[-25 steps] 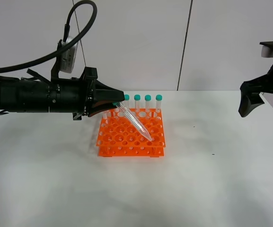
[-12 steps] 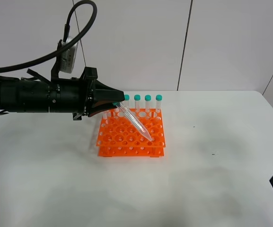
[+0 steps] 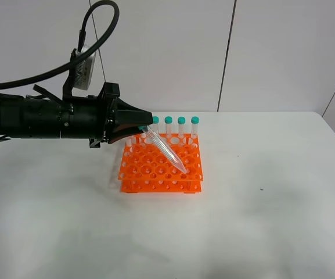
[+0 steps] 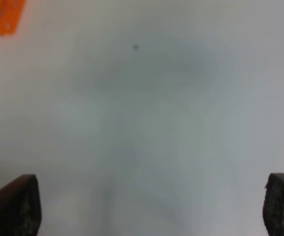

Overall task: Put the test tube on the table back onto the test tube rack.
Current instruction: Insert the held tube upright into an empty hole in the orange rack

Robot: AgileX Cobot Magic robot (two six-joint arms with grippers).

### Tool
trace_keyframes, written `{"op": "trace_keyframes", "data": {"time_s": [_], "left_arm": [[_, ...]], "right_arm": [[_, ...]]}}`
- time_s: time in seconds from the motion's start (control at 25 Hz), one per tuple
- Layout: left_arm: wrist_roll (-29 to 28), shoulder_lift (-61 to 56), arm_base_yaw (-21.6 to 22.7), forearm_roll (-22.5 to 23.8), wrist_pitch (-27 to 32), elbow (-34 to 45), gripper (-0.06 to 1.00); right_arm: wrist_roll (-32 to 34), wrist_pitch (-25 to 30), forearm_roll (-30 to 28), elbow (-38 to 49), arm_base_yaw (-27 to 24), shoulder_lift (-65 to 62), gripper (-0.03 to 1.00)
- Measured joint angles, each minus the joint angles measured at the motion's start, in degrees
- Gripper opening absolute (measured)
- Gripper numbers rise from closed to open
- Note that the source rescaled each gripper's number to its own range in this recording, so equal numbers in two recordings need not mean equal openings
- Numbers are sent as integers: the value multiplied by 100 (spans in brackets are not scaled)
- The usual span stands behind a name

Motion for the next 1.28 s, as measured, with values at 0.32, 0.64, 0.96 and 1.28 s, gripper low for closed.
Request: {"op": "trace_keyframes", "data": {"time_s": [0.32,0.64,0.96,1.28], "left_arm": [[-83,0,0,0,62,0,1],[-91,0,0,4,80,0,1],[-95,-28,0,4,103,0,1],[-95,-1046,0,176,9,0,1]], "right_arm": [[0,0,5,10,0,-628,100],[0,-10,11,18,0,-1576,100],[0,-10,23,18,0,-1582,100],[0,-10,23,18,0,-1582,100]]}}
